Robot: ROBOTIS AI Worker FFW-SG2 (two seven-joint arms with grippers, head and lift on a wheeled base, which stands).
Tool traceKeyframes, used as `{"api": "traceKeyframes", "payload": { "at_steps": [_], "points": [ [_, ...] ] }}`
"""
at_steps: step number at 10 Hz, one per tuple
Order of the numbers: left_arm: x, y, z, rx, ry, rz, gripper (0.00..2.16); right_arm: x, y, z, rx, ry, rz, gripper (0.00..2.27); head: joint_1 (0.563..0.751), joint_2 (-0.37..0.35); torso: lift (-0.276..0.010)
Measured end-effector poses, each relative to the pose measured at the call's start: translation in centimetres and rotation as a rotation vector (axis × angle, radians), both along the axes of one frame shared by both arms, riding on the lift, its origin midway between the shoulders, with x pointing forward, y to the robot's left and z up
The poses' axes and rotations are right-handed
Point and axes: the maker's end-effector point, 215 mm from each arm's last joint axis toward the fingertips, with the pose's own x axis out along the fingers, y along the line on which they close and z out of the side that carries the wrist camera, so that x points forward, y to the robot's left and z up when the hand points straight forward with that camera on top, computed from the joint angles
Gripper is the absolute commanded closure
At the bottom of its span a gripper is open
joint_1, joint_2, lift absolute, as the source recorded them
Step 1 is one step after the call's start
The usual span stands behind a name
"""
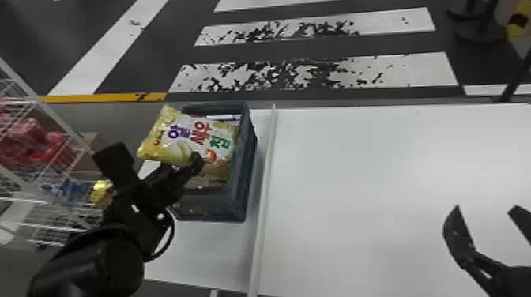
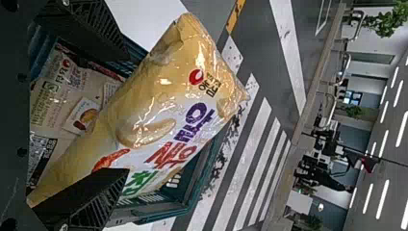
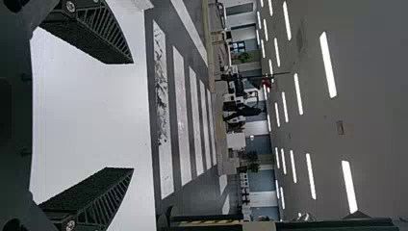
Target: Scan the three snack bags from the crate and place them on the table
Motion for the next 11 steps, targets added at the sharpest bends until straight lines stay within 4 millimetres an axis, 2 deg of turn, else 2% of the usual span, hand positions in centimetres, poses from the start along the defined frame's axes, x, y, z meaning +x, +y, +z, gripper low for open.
{"api": "traceKeyframes", "payload": {
  "at_steps": [1,3,5,6,7,9,11],
  "points": [
    [0.8,-0.1,0.0,-0.011,0.004,0.001,0.05,0.0,0.1,-0.1,0.0,0.003,0.002,0.08,0.695,0.222,-0.062],
    [2.4,0.3,-1.3,-0.032,0.042,0.028,0.07,-0.1,0.5,-0.1,0.002,0.004,0.008,0.08,0.695,0.226,-0.062],
    [2.9,0.5,-3.0,-0.053,0.078,0.051,0.26,-0.1,0.5,-0.2,-0.001,0.006,0.01,0.08,0.695,0.228,-0.062],
    [3.1,0.6,-3.2,-0.059,0.078,0.056,1.1,0.0,0.5,-0.2,-0.001,0.007,0.011,0.08,0.695,0.229,-0.062],
    [3.7,-0.6,-2.5,-0.106,0.033,-0.016,2.16,0.0,0.7,-0.2,0.0,0.009,0.014,0.08,0.695,0.222,-0.062],
    [2.9,1.1,-1.5,-0.119,0.003,0.012,2.14,0.1,0.8,-0.3,0.0,0.011,0.015,0.08,0.695,0.237,-0.062],
    [2.2,1.2,0.6,-0.086,-0.039,-0.004,2.14,0.1,0.7,-0.4,-0.001,0.013,0.015,0.08,0.695,0.242,-0.062]
  ]
}}
